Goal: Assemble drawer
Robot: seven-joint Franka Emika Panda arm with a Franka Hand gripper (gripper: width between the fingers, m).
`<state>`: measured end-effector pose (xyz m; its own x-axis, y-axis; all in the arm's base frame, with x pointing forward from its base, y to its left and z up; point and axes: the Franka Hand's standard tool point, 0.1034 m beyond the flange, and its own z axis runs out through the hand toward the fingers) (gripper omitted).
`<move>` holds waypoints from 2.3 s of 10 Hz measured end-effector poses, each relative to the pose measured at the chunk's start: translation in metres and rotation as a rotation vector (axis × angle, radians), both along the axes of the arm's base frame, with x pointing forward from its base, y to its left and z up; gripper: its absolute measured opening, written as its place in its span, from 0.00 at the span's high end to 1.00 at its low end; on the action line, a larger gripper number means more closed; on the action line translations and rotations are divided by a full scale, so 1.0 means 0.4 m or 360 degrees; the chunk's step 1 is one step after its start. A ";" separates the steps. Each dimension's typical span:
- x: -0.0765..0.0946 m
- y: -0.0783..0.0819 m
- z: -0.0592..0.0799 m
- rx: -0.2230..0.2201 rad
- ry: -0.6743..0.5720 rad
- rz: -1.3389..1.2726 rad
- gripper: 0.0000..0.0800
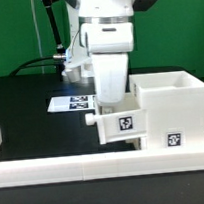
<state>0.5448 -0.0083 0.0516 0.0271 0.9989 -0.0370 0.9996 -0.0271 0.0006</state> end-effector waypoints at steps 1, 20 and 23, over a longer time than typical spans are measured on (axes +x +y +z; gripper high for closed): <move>0.000 0.002 0.000 0.0000 0.0000 0.0002 0.95; -0.018 -0.164 0.013 -0.0023 0.0125 0.0125 0.19; -0.006 -0.100 -0.005 -0.0007 0.0137 0.0148 0.19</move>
Offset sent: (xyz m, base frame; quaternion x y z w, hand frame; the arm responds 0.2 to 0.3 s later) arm 0.0000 0.0000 0.0000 0.0000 0.0000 0.0000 1.0000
